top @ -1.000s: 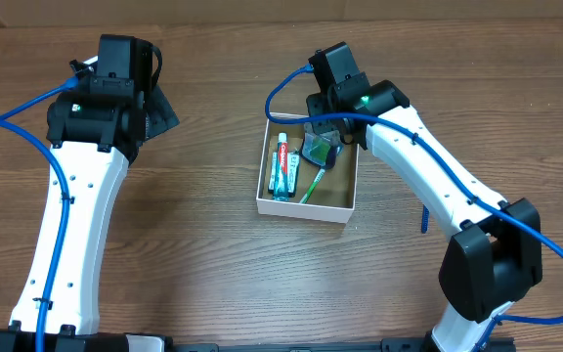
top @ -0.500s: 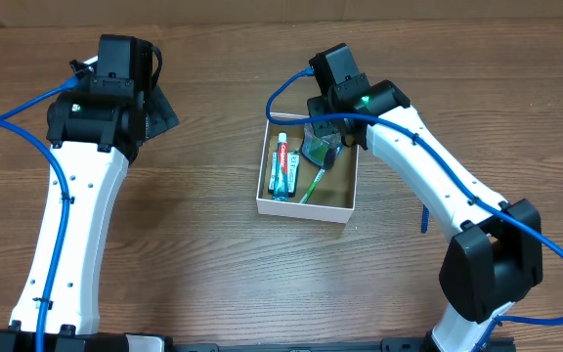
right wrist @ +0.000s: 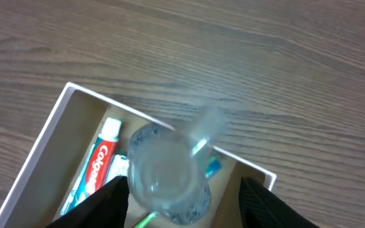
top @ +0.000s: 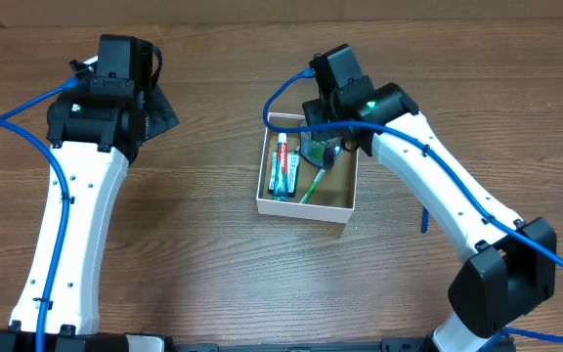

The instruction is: Pack container

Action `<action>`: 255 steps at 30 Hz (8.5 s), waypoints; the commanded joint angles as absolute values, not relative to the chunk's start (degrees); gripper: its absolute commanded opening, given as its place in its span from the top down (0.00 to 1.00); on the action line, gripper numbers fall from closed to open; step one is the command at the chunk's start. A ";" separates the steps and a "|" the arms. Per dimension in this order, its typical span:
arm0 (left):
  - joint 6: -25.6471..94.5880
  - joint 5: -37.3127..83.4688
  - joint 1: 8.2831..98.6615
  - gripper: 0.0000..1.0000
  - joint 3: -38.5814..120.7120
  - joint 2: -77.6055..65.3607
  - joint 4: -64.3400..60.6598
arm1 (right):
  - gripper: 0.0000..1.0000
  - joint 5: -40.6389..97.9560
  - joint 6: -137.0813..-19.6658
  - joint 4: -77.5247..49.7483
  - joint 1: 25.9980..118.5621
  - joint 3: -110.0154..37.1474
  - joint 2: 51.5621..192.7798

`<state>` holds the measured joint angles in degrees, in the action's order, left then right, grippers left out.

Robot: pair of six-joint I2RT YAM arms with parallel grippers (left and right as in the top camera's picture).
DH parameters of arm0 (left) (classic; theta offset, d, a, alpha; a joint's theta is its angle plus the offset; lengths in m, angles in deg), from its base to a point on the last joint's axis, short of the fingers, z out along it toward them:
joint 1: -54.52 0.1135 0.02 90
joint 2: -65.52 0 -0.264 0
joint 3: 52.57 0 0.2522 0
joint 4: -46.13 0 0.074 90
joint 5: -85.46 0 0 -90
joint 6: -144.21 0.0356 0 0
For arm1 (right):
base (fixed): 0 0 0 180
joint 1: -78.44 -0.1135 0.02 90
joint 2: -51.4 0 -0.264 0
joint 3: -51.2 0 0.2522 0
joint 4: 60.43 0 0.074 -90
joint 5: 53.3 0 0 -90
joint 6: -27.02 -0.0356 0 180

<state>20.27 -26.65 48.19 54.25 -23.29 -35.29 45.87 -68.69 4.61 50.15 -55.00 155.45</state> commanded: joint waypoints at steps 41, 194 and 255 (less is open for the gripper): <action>21.41 -26.76 48.13 0.00 54.68 -22.96 -35.12 | 0.34 50.15 -93.08 30.54 67.68 -41.10 131.45; 21.41 -26.76 48.13 0.00 54.68 -22.96 -35.12 | 0.93 35.71 -82.11 1.12 40.51 -31.13 140.48; 21.41 -26.76 48.13 0.00 54.68 -22.96 -35.12 | 0.00 51.14 -82.07 9.33 59.83 -31.24 110.49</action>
